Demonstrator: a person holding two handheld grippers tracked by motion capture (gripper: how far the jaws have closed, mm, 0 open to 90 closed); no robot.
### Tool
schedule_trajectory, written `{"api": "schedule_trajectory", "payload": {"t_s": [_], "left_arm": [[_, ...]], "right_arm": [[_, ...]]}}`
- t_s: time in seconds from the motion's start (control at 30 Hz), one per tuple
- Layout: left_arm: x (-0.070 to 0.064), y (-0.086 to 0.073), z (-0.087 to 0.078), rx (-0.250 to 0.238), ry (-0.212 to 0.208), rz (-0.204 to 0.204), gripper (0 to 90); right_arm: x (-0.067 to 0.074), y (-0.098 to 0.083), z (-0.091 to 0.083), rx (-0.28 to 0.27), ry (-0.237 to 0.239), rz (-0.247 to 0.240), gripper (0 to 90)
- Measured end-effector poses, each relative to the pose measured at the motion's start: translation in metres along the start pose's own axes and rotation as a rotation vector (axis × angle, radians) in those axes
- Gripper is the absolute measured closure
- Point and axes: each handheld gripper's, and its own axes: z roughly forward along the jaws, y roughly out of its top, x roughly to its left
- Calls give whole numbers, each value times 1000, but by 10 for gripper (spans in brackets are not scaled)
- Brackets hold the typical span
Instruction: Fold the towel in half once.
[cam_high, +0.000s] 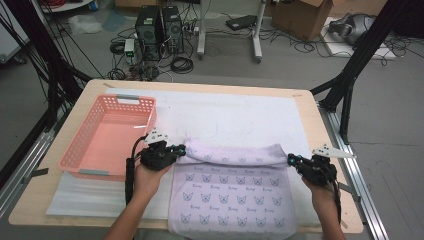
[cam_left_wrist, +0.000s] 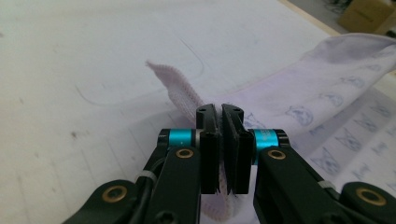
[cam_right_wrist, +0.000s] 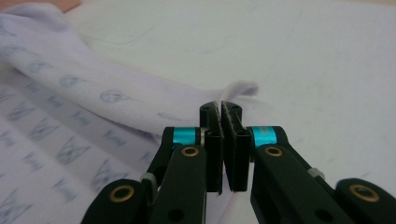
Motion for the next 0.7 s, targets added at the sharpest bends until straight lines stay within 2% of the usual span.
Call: {"api": "schedule_trajectory", "payload": {"t_s": [0.27,0.33,0.37,0.4,0.47,0.57,0.67,0.7], "left_arm": [[-10,-40,-17,35,-35,16,846],[-8,-44,-18,40,-30,2,794],[-6,-43,-17,43,-27,-13,705],[-3,-41,-15,49,-30,-38,620],[0,-34,-12,39,-25,-55,552],[7,-23,-1,54,-9,-66,500],[13,-16,14,71,19,-81,473],[14,-15,18,62,23,-84,472]], "right_arm": [[12,-36,-17,37,32,-7,876],[13,-43,-17,62,30,-11,863],[12,-45,-16,72,27,-7,839],[12,-46,-16,73,22,1,764],[10,-43,-14,60,5,55,655],[8,-30,-9,43,-22,63,609],[5,-14,4,79,-48,54,578],[4,-10,10,93,-52,56,572]]}}
